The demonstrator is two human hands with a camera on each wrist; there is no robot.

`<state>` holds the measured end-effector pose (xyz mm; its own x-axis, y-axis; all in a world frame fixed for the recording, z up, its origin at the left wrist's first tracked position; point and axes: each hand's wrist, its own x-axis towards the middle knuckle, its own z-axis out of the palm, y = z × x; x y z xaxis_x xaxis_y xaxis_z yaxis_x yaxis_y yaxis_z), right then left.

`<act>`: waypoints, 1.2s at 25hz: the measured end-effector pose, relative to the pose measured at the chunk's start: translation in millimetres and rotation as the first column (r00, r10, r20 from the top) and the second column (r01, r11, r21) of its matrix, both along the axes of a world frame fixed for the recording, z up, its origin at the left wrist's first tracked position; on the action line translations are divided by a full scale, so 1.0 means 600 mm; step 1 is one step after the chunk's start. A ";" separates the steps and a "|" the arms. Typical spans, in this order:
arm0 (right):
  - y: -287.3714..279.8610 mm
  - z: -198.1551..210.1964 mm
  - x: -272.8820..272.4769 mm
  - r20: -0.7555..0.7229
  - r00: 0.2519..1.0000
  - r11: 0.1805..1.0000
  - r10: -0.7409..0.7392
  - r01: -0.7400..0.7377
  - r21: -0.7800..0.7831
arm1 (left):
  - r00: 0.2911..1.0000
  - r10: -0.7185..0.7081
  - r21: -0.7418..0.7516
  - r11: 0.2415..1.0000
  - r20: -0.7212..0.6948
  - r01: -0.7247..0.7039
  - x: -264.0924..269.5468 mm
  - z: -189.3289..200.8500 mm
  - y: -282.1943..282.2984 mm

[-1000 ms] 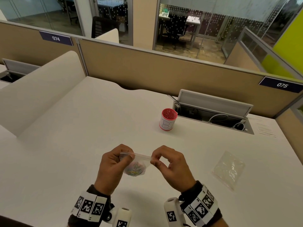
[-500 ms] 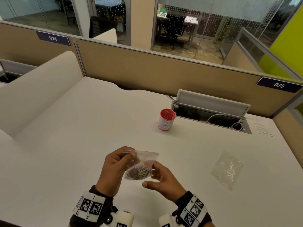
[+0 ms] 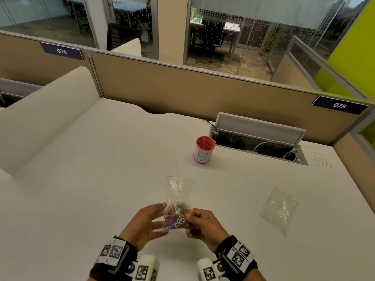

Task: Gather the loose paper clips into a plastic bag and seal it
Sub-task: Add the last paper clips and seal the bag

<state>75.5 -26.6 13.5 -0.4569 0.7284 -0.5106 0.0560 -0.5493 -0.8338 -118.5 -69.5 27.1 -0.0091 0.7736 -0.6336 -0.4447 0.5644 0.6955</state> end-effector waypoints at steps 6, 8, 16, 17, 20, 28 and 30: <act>-0.002 0.006 0.018 0.055 0.998 0.999 -0.023 0.025 -0.028 | 0.997 -0.015 -0.054 0.998 0.079 0.019 0.038 -0.014 0.008; -0.002 0.008 0.030 0.089 0.996 1.000 0.000 -0.002 0.023 | 0.998 -0.017 -0.048 0.999 0.068 0.020 0.048 -0.023 0.014; 0.007 -0.028 0.086 0.359 0.927 0.934 0.110 -0.219 0.281 | 0.994 -0.102 -0.027 0.995 -0.038 0.101 0.096 -0.054 0.036; 0.009 -0.033 0.091 0.384 0.916 0.925 0.117 -0.241 0.294 | 0.992 -0.109 -0.031 0.994 -0.064 0.108 0.101 -0.056 0.038; 0.010 -0.045 0.103 0.444 0.885 0.897 0.141 -0.304 0.322 | 0.984 -0.104 -0.041 0.994 -0.142 0.099 0.111 -0.071 0.041; 0.014 -0.055 0.111 0.452 0.879 0.877 0.149 -0.329 0.351 | 0.984 0.015 0.081 0.997 -0.180 0.000 0.115 -0.085 0.037; 0.017 -0.061 0.114 0.407 0.906 0.892 0.120 -0.278 0.356 | 0.983 0.035 0.126 0.992 -0.181 -0.012 0.114 -0.087 0.035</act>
